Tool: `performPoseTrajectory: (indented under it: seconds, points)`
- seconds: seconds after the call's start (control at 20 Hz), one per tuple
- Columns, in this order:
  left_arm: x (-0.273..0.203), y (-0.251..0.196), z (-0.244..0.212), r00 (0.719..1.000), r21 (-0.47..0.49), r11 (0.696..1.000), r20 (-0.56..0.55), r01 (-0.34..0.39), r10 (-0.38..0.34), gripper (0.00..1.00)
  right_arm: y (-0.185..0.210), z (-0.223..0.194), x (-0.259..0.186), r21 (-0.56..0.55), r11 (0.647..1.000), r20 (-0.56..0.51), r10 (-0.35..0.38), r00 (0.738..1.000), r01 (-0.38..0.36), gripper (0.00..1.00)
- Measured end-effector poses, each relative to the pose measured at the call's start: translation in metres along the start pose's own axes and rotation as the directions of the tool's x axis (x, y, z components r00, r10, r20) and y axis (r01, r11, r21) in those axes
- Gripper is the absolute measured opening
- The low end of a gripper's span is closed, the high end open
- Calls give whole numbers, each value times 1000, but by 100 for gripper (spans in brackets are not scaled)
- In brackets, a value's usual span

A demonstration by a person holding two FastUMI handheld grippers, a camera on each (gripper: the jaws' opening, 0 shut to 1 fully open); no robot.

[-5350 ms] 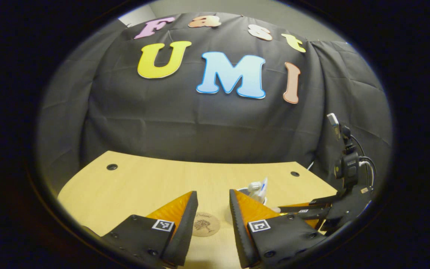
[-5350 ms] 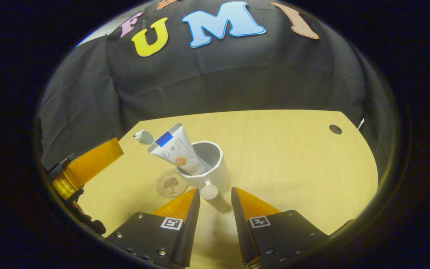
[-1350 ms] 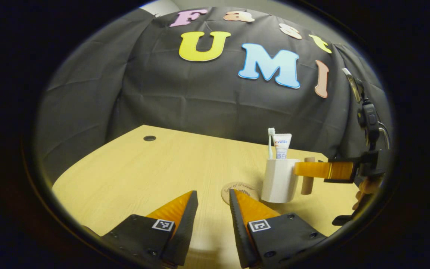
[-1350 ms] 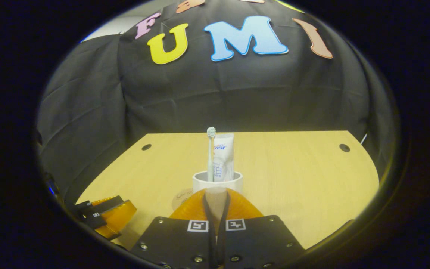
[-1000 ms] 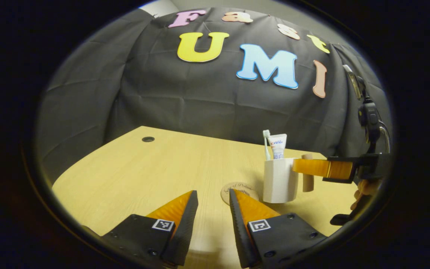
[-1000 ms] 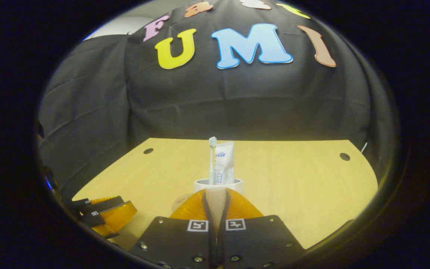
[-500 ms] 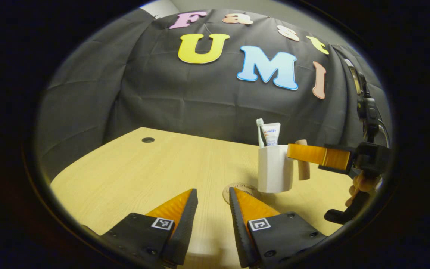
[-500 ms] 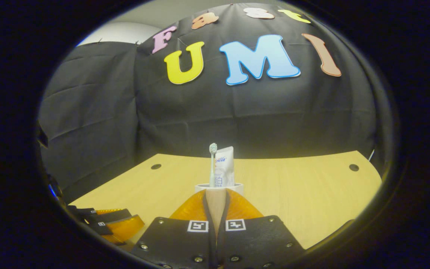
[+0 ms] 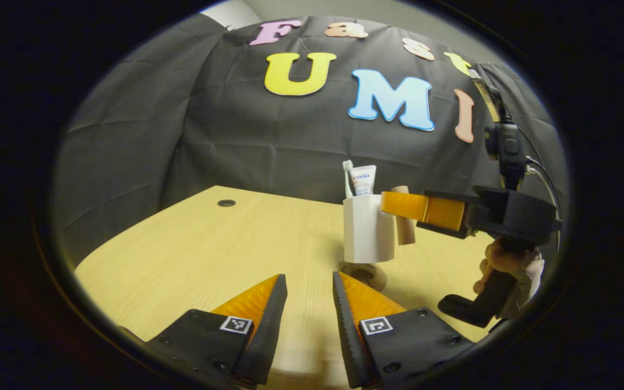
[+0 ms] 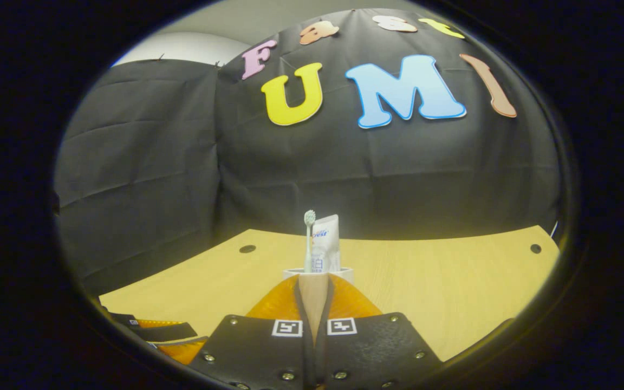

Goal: Put the toothbrush and toothpaste on the desktop into the cup, then pick up the cup and place it on the coaster on the desktop.

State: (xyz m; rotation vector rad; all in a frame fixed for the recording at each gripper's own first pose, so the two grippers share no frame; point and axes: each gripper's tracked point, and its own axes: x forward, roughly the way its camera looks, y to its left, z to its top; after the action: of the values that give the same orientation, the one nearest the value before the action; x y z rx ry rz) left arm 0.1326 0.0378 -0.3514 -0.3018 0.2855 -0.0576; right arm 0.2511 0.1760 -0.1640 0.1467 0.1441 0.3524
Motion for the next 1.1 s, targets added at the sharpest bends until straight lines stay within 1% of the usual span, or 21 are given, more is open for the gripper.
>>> performPoseTrajectory:
  seconds: [0.2, 0.4, 0.75, 1.0, 1.05, 1.1]
  points:
    - [-9, 13, -2, 1000, -12, 1000, 0, -17, 17, 58, 5, -10, 3, -38, 999, -8, -3, 1000, 2, 2]
    - [-14, 16, -10, 1000, -16, 1000, 3, -20, 20, 58, 5, -14, -2, -50, 999, -5, -6, 1000, 6, 2]
    - [-14, 5, -13, 1000, -7, 1000, -4, -3, 3, 58, -5, -30, -28, -46, 999, -26, -10, 1000, 9, 2]
    - [-12, -5, -16, 1000, -14, 1000, -4, 5, -5, 58, -11, -42, -38, -44, 999, -45, 4, 999, -6, 3]
    - [-12, -7, -17, 1000, -17, 1000, -4, 5, -5, 58, -12, -43, -40, -48, 999, -45, 5, 999, -8, 7]
    - [-12, -10, -18, 1000, -20, 1000, -3, 7, -7, 58, -11, -45, -42, -53, 999, -47, 4, 999, -7, 7]
